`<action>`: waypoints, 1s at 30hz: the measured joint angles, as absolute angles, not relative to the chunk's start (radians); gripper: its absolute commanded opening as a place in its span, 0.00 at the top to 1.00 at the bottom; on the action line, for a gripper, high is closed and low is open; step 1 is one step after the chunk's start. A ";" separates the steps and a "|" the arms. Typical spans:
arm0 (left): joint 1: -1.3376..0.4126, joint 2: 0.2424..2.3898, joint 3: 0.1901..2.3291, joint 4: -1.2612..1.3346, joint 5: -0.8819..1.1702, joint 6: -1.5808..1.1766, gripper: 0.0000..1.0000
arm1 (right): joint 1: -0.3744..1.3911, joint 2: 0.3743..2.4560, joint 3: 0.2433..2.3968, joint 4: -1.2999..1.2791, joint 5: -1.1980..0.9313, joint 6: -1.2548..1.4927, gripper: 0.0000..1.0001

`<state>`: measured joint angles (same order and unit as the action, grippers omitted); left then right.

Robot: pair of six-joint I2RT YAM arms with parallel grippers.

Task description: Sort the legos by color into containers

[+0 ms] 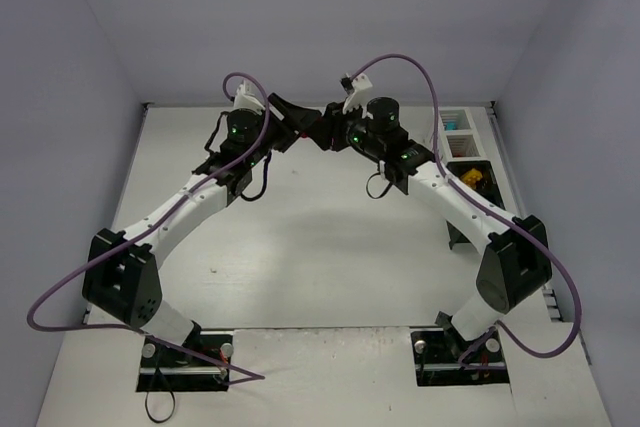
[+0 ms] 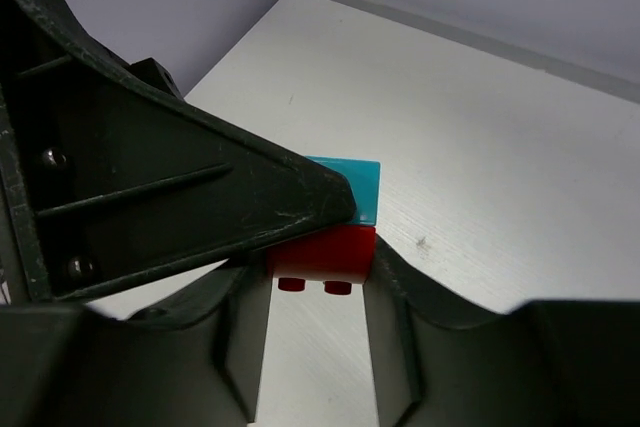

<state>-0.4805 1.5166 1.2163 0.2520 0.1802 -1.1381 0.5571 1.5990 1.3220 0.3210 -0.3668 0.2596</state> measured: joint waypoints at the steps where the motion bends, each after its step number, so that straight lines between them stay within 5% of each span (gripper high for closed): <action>1: -0.480 1.516 1.215 0.257 0.179 -1.140 0.96 | 0.557 1.599 1.321 0.326 -0.364 0.262 0.79; 4: -0.480 1.515 1.215 0.269 0.175 -1.140 0.83 | 0.557 1.599 1.318 0.344 -0.364 0.272 0.98; 5: -0.480 1.515 1.215 0.270 0.174 -1.140 0.77 | 0.557 1.599 1.316 0.348 -0.363 0.271 1.00; 6: -0.480 1.514 1.215 0.270 0.174 -1.139 0.59 | 0.557 1.599 1.316 0.349 -0.363 0.271 1.00; 9: -0.480 1.514 1.215 0.267 0.171 -1.137 0.42 | 0.557 1.598 1.308 0.356 -0.363 0.267 1.00; 20: -0.485 1.503 1.215 0.220 0.134 -1.135 0.27 | 0.559 1.574 1.243 0.369 -0.364 0.213 1.00; 26: -0.485 1.501 1.215 0.215 0.128 -1.135 0.29 | 0.564 1.566 1.234 0.368 -0.364 0.202 1.00; 30: -0.485 1.501 1.215 0.215 0.125 -1.138 0.40 | 0.565 1.561 1.234 0.366 -0.364 0.199 1.00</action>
